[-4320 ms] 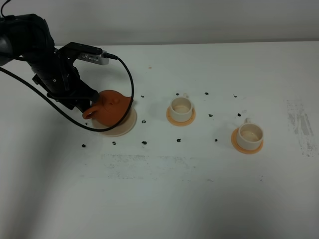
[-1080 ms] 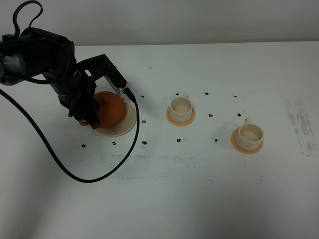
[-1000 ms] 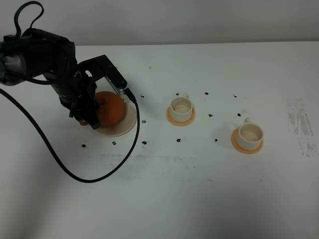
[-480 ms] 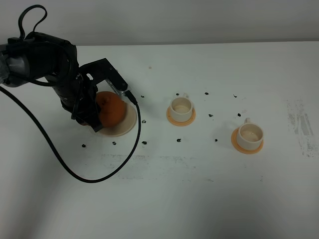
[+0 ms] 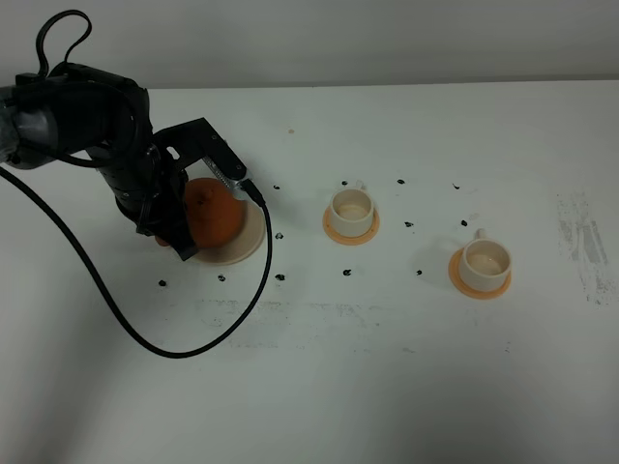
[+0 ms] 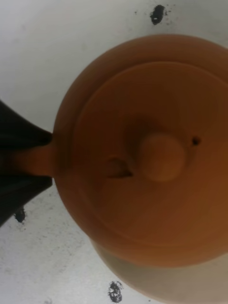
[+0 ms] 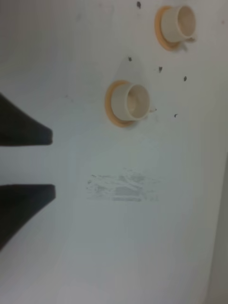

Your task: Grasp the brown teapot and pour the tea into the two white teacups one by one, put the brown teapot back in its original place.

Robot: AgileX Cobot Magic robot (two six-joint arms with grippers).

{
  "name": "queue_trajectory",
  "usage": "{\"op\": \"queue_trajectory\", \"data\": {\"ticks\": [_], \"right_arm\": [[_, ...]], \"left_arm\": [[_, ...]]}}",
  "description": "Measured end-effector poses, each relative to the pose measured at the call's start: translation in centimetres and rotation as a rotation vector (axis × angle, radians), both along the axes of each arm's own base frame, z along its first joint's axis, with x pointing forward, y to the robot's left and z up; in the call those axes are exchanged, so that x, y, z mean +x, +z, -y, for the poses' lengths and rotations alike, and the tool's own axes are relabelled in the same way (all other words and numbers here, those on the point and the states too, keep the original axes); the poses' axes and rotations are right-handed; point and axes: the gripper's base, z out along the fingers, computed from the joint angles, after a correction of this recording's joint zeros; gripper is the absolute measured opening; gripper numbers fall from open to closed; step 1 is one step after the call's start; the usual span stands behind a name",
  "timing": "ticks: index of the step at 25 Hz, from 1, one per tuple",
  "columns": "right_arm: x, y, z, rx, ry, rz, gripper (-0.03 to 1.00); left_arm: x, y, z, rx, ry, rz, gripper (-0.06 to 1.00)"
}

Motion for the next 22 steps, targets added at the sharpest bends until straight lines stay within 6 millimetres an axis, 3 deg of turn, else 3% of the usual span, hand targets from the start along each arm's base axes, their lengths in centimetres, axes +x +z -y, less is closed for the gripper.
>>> {"op": "queue_trajectory", "data": {"ticks": [7, 22], "right_arm": [[0.0, 0.0, 0.0, 0.000, 0.000, 0.000, 0.22], [0.0, 0.0, 0.0, 0.000, 0.000, 0.000, 0.22]], "left_arm": [[0.0, 0.0, 0.0, -0.001, 0.000, 0.001, 0.13], [0.2, 2.5, 0.4, -0.075, 0.014, 0.114, 0.13]]}}
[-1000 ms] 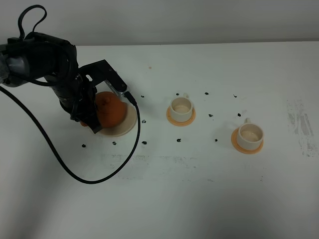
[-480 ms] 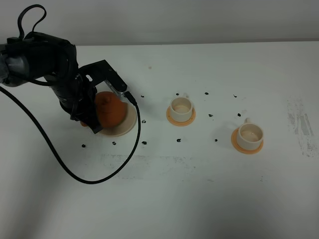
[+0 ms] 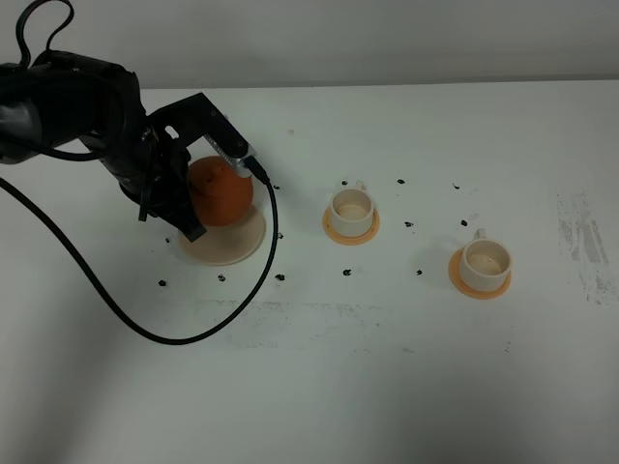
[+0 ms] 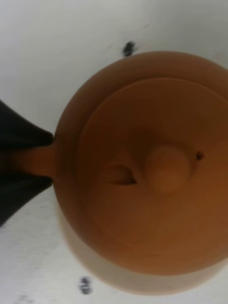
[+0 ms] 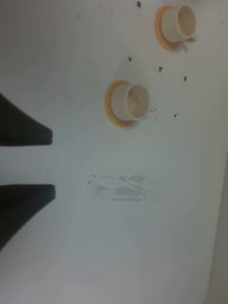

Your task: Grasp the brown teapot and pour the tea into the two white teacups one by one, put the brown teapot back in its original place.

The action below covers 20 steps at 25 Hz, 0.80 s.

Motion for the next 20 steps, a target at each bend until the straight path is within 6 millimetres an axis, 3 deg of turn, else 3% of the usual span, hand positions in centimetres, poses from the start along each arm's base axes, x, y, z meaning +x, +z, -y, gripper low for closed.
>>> {"op": "queue_trajectory", "data": {"ticks": [11, 20], "right_arm": [[0.0, 0.0, 0.0, 0.000, 0.000, 0.000, 0.22], [0.0, 0.0, 0.0, 0.000, 0.000, 0.000, 0.22]], "left_arm": [[2.0, 3.5, 3.5, -0.055, -0.060, 0.122, 0.13], [3.8, 2.3, 8.0, -0.072, -0.159, 0.075, 0.13]]}}
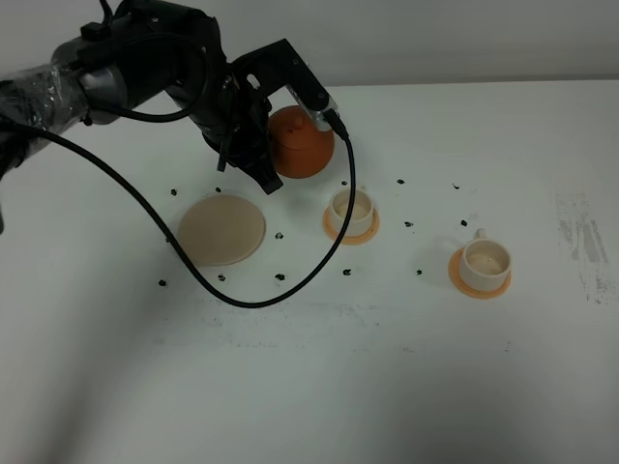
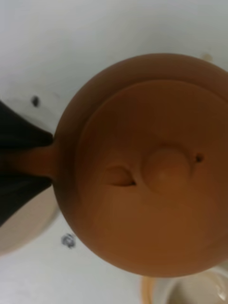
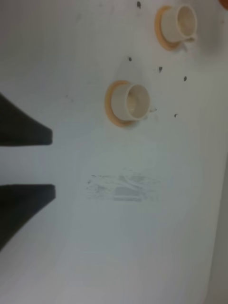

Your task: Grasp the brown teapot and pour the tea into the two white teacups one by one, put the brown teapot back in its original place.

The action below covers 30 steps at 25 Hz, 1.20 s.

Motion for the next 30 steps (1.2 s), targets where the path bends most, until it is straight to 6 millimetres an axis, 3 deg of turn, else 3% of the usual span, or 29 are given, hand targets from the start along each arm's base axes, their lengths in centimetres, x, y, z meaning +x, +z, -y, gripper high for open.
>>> {"op": "queue_trajectory", "data": {"ticks": [6, 19, 30], "right_arm": [[0.0, 0.0, 0.0, 0.000, 0.000, 0.000, 0.22], [0.0, 0.0, 0.0, 0.000, 0.000, 0.000, 0.22], [0.0, 0.0, 0.0, 0.000, 0.000, 0.000, 0.22]], "left_arm": [[-0.1, -0.4, 0.8, 0.053, -0.128, 0.015, 0.13], [0.1, -1.0, 0.4, 0.207, -0.421, 0.075, 0.13], [0.8, -1.0, 0.3, 0.276, -0.486, 0.157, 0.13]]}}
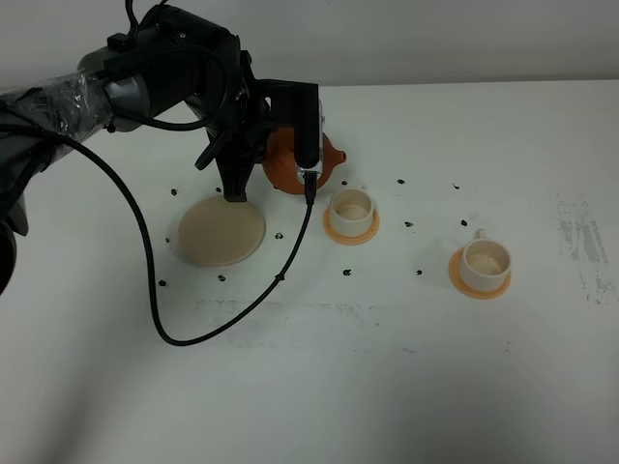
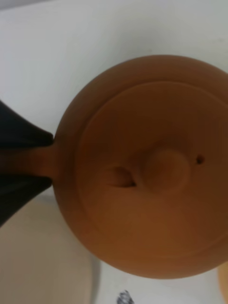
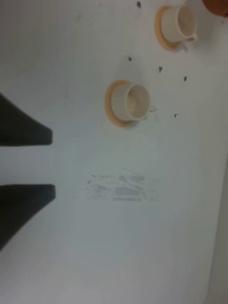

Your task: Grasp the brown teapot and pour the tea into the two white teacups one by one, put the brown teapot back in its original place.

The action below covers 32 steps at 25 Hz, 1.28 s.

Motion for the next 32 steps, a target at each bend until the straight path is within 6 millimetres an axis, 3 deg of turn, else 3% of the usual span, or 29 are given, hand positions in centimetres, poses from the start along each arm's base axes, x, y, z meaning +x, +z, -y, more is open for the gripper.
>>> {"op": "queue_trajectory", "data": {"ticks": [32], "right_arm": [[0.0, 0.0, 0.0, 0.000, 0.000, 0.000, 0.22]], "left_arm": [[0.2, -1.1, 1.9, 0.182, -0.264, 0.145, 0.13]]}}
